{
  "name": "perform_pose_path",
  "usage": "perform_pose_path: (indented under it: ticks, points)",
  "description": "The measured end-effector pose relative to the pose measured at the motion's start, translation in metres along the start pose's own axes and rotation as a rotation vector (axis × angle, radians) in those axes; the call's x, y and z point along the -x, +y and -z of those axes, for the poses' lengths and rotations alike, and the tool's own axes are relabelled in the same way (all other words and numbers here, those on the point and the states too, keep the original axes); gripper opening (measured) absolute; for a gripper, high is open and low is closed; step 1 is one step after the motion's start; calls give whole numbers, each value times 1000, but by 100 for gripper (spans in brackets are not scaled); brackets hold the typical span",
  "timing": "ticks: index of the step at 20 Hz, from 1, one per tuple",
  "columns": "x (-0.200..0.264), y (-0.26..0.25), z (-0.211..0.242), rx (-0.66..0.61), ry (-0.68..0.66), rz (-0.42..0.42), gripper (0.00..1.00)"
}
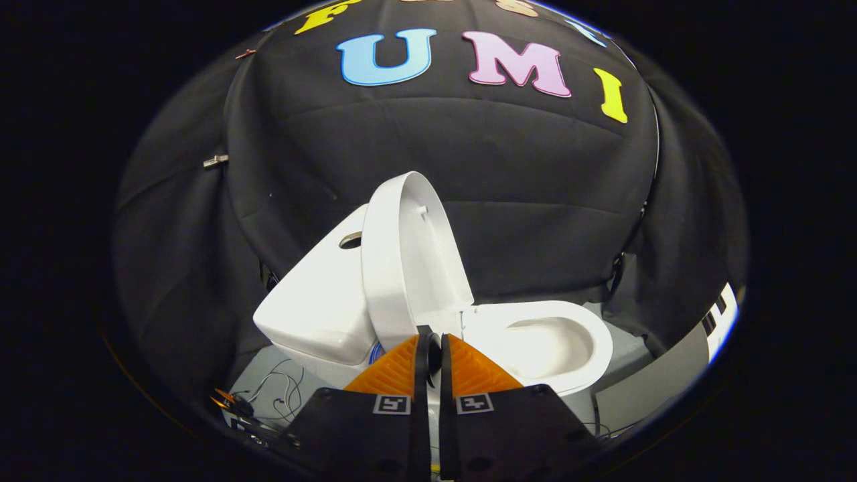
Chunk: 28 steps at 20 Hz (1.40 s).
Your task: Open the toilet lid.
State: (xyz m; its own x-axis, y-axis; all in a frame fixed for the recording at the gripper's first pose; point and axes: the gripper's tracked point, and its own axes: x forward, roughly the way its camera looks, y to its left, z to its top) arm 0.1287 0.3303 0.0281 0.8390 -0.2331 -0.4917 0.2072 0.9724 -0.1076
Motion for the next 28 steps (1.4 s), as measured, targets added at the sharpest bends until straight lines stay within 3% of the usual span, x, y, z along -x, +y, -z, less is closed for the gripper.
perform_pose_path:
  ticks: [6,8,10,16,25,28]
  points:
    - [0,3,0,16,-13,-43,17]
    - [-1,12,5,11,13,-90,59]
    - [0,7,10,17,32,-83,100]
    - [10,5,9,5,22,-118,100]
    - [76,-2,-47,-59,-119,-294,100]
    - [94,-16,-70,-11,-227,-351,100]
